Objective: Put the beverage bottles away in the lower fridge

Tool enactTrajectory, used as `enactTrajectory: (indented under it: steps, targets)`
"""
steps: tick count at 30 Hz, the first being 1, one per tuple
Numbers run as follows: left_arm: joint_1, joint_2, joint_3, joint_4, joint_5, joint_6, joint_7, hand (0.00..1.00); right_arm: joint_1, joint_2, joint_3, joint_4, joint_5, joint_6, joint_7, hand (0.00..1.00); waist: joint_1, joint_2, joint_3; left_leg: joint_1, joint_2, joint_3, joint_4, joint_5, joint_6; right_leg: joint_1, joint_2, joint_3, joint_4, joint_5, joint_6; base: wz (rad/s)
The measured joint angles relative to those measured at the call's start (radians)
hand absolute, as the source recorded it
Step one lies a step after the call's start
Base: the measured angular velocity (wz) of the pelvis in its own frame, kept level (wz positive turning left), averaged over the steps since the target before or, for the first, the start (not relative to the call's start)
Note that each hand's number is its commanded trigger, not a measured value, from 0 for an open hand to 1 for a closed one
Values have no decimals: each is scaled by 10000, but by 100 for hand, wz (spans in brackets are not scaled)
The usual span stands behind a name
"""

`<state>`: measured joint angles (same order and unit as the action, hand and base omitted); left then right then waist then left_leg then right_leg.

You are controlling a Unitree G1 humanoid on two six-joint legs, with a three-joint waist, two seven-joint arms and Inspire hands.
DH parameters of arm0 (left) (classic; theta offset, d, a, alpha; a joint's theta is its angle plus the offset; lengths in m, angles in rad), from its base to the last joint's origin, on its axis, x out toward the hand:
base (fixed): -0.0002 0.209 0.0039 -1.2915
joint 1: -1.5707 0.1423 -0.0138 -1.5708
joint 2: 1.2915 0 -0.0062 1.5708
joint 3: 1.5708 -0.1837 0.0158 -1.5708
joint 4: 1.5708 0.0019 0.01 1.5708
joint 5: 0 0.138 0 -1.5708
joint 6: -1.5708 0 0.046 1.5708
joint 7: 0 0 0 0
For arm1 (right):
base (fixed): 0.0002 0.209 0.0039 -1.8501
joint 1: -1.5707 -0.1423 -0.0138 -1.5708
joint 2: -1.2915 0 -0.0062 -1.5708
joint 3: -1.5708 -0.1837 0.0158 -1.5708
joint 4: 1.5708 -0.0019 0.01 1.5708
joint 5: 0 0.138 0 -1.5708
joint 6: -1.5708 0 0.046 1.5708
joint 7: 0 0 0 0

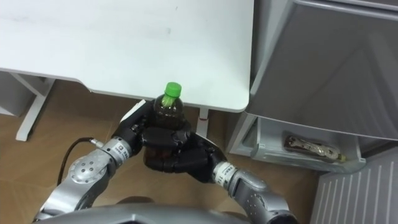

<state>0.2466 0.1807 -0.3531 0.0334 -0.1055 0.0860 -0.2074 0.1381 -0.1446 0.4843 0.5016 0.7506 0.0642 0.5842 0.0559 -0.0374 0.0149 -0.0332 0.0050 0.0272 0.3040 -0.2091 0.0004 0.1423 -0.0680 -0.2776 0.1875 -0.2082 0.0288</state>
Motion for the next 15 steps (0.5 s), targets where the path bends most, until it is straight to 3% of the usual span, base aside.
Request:
enactTrajectory:
  steps: [3,4,5,15]
  targets:
    - [-73,1,-40,0,-1,1,24,100,-1,-18,13,0,228,0,-3,0,-16,0,0,14,2,10,6,-1,1,1,-2,4,1,0,0,0]
    - [-84,1,-41,0,-1,1,26,100,-1,-23,19,0,270,0,-3,53,-21,2,1,13,3,14,7,-1,2,2,-2,6,2,0,0,0]
    - [-97,1,-44,1,-1,3,35,100,-2,-23,35,0,306,0,-3,100,-37,3,1,11,5,20,6,-1,2,2,-3,10,3,0,0,0]
    - [-118,-16,-273,-26,-201,25,31,100,14,-94,62,0,367,19,-626,100,-214,8,-7,77,15,29,14,-1,2,24,2,20,17,0,0,0]
